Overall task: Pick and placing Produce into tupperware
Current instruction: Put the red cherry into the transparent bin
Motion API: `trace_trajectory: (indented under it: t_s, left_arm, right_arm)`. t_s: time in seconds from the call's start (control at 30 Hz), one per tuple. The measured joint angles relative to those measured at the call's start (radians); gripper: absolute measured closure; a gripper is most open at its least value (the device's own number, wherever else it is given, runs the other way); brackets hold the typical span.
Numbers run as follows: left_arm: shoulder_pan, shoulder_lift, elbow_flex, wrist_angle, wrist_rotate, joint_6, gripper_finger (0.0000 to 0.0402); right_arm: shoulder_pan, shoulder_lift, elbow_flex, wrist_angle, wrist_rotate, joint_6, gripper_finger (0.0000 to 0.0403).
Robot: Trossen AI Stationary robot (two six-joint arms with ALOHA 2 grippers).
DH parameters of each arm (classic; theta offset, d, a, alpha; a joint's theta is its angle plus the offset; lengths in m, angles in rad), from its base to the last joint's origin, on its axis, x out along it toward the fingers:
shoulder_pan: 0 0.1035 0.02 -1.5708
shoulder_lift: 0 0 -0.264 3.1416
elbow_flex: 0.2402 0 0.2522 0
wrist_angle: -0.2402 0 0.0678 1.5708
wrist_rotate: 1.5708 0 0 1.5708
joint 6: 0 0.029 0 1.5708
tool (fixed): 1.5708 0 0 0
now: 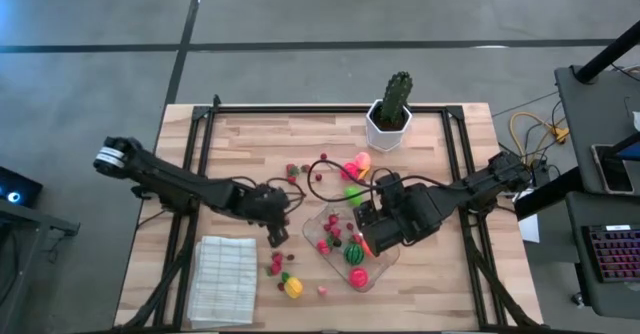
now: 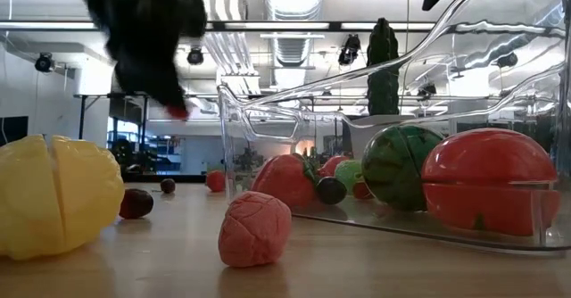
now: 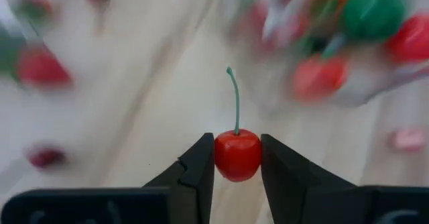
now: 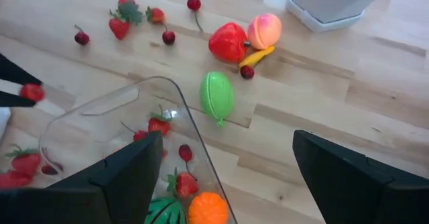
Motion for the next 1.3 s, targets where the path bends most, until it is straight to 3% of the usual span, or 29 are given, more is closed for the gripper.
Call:
trace_trajectory:
  t_s: [0.1, 0.27, 0.7, 1.1, 1.3]
  left_arm:
    - [0.000, -0.073, 0.018, 0.044, -0.043, 0.083, 0.0318]
    - [0.001, -0.121, 0.013, 0.240, -0.026, 0.259, 0.0318]
    - [0.036, 0.044, 0.021, 0.522, 0.194, 0.336, 0.0319]
    - [0.045, 0.244, 0.152, 0.539, 0.286, 0.316, 0.0318]
    - [0.045, 0.295, 0.195, 0.438, 0.295, 0.317, 0.0284]
  right_arm:
    - [0.000, -0.004, 0.000, 0.000, 0.013, -0.005, 0.0077]
    - [0.000, -0.010, 0.000, 0.000, 0.055, 0.019, 0.0077]
    - [-0.002, -0.048, 0.000, 0.000, 0.130, 0.057, 0.0077]
    - [-0.002, -0.065, 0.000, 0.000, 0.135, 0.066, 0.0077]
    - [-0.002, -0.065, 0.000, 0.000, 0.135, 0.053, 0.0077]
